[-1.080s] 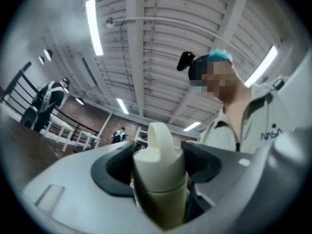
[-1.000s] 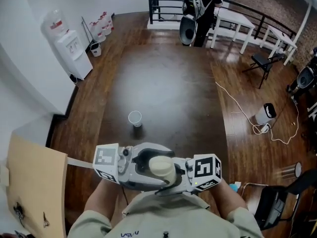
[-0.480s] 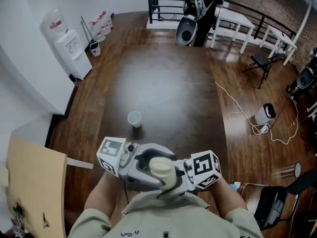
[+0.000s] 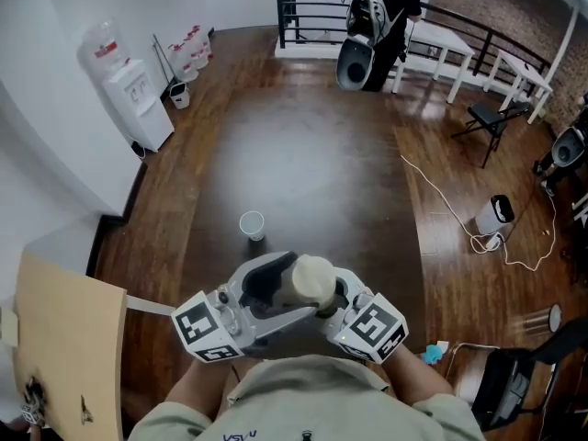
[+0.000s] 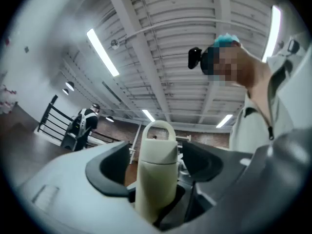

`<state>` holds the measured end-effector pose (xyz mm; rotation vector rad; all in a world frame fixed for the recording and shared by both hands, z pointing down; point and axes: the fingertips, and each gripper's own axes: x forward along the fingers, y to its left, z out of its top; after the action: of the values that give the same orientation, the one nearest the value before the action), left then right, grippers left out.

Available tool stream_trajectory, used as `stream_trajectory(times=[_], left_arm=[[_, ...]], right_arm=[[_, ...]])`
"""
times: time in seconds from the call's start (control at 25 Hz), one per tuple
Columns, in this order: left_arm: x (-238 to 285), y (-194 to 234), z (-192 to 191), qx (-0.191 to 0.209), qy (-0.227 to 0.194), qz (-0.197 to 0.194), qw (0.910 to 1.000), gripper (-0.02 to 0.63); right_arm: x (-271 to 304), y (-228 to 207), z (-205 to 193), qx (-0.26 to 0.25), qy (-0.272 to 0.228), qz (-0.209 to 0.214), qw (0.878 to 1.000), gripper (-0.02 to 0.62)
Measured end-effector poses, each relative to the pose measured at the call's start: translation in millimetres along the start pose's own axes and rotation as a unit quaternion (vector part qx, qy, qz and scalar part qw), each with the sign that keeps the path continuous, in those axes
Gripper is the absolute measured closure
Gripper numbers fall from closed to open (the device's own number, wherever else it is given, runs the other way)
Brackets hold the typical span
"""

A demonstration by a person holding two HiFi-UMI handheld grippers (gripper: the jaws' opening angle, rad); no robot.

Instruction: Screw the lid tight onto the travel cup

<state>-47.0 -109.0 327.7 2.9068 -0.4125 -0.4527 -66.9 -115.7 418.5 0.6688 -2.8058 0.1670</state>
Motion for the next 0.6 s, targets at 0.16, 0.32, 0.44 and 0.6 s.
stream_trajectory(times=[0.16,0.32,0.44,0.6], left_arm=[[0.3,0.3,-2.8,0.032,-0.013,0.072,0.9968,0.278],[1.9,-6.1,-4.1,0.046,-0.019,0.081,0.9955,0.278],[-0.5,-5.9,-3.1,0.045,-0.02,0.085,0.9952,0.28],[-2.8,-7.2,-5.5,0.039,-0.023,0.084,0.9954,0.32]], right_arm=[[2.4,-13.2,-1.2,-0.044,0.005,-0.086,0.995,0.294],[7.5,-12.1,-7.2,-0.071,0.023,-0.111,0.991,0.293],[9.6,-9.0,-10.1,-0.087,0.039,-0.116,0.989,0.293],[7.3,-3.9,-16.1,-0.09,0.046,-0.109,0.989,0.293]])
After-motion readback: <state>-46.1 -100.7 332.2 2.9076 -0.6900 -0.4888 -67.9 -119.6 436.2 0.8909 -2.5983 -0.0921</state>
